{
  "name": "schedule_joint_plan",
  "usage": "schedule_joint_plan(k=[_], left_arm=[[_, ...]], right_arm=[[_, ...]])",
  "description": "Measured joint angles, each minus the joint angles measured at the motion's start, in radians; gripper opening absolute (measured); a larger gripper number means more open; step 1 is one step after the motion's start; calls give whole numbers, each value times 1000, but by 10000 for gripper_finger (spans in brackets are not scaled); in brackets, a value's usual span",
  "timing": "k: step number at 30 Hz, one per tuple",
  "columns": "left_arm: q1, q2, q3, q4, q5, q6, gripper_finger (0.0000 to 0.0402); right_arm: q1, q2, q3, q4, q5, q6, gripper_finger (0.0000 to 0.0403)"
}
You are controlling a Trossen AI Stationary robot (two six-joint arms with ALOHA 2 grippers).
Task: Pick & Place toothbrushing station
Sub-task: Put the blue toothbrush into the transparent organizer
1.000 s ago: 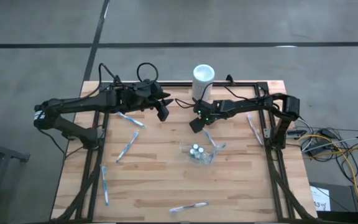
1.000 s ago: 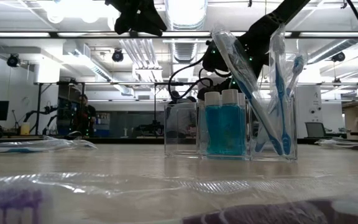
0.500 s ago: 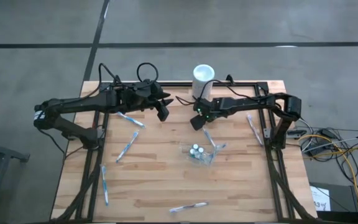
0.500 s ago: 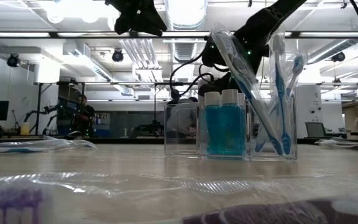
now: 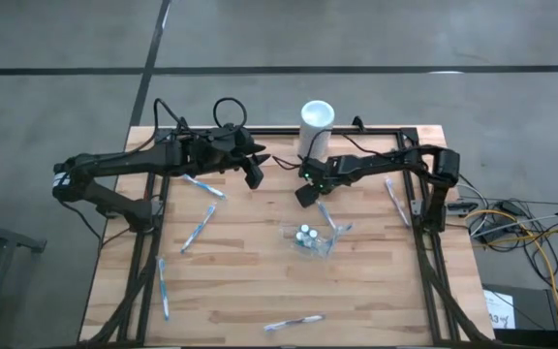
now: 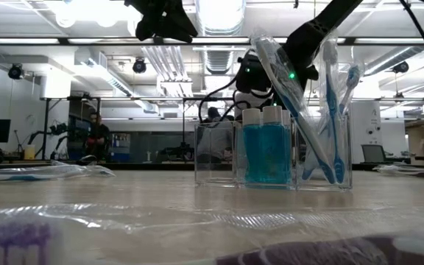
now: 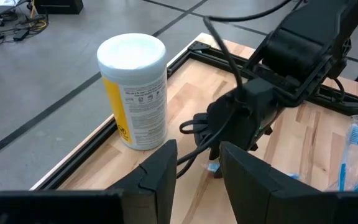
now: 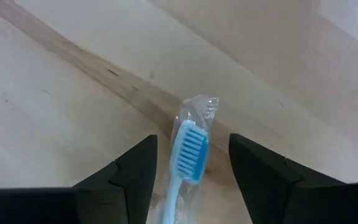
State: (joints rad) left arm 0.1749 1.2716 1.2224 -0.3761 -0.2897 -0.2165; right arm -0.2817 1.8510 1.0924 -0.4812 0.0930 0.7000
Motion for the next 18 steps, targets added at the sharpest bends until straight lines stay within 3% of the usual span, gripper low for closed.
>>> schedule_joint_plan(k=[7,18], left_arm=[[0,0,0,0,0,0,129],[0,0,0,0,0,0,129]], right_arm=[[-1,12,0,7,-18,-7,170],[0,12,0,23,-25,-26,56]])
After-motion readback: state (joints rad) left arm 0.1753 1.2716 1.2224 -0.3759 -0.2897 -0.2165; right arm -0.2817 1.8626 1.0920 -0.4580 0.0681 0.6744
